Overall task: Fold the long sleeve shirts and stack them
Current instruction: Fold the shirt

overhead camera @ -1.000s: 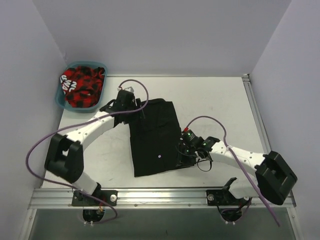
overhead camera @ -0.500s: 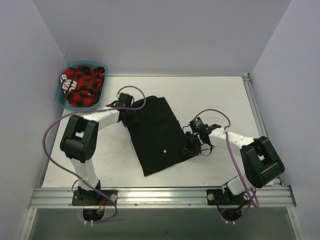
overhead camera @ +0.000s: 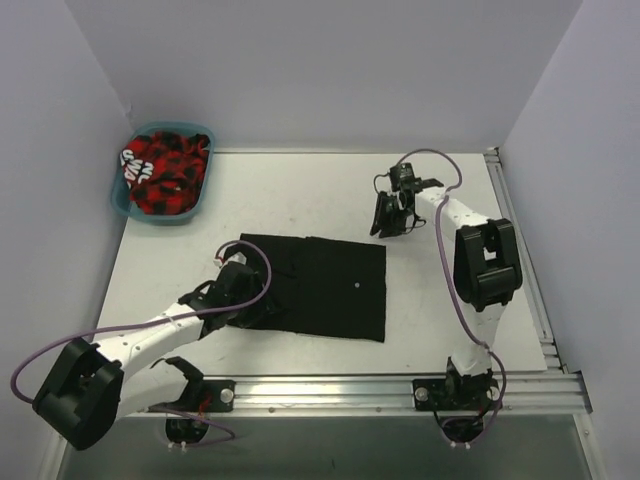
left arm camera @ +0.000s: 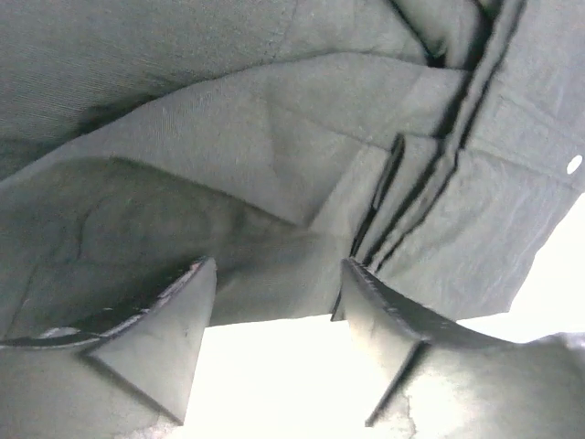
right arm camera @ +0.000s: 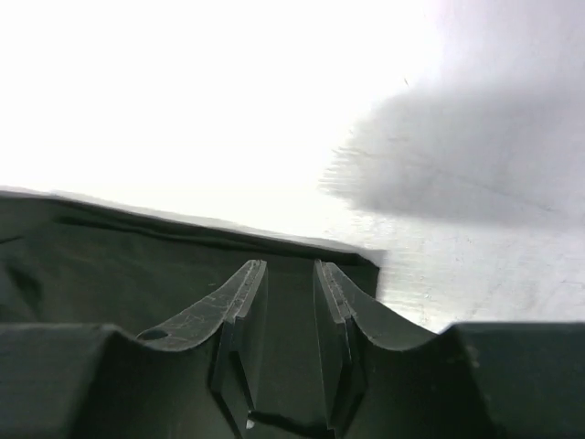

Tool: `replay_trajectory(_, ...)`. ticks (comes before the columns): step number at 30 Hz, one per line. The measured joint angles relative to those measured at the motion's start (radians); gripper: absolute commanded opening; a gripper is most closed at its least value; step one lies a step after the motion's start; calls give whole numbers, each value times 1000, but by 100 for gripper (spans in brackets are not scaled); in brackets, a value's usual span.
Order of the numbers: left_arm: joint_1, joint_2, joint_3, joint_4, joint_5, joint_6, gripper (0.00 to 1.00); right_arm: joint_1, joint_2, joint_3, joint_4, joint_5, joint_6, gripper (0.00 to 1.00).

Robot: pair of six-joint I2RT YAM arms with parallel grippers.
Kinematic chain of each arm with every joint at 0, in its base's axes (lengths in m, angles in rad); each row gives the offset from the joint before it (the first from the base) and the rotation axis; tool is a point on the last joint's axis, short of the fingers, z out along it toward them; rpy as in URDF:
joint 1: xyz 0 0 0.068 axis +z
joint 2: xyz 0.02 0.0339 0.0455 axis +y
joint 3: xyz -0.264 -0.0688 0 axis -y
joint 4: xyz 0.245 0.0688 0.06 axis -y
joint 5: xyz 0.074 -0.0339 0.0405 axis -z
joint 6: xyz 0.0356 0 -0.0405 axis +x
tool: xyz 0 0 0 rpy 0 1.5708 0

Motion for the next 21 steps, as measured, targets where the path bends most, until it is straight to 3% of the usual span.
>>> replay_trajectory(5, -31, -137, 32, -141, -79, 36, 83, 0, -72, 32, -26, 0, -26, 34)
replay_trajectory(6, -47, -159, 58, -167, -102, 54, 84, 0, -121, 0, -32, 0, -28, 49)
replay_trajectory(9, -138, -177, 154, -207, -169, 105, 87, -3, -295, -141, -39, -2, -19, 67)
replay_trajectory(12, -291, -143, 263, -212, -257, 171, 96, -12, -517, -318, -58, -15, 17, 75)
replay_trajectory(16, -430, -52, 351, -209, -352, 268, 97, -20, -744, -544, -58, -59, 89, 74)
replay_trajectory(21, -524, 55, 362, -203, -423, 382, 97, -19, -888, -799, -34, -112, 197, 66)
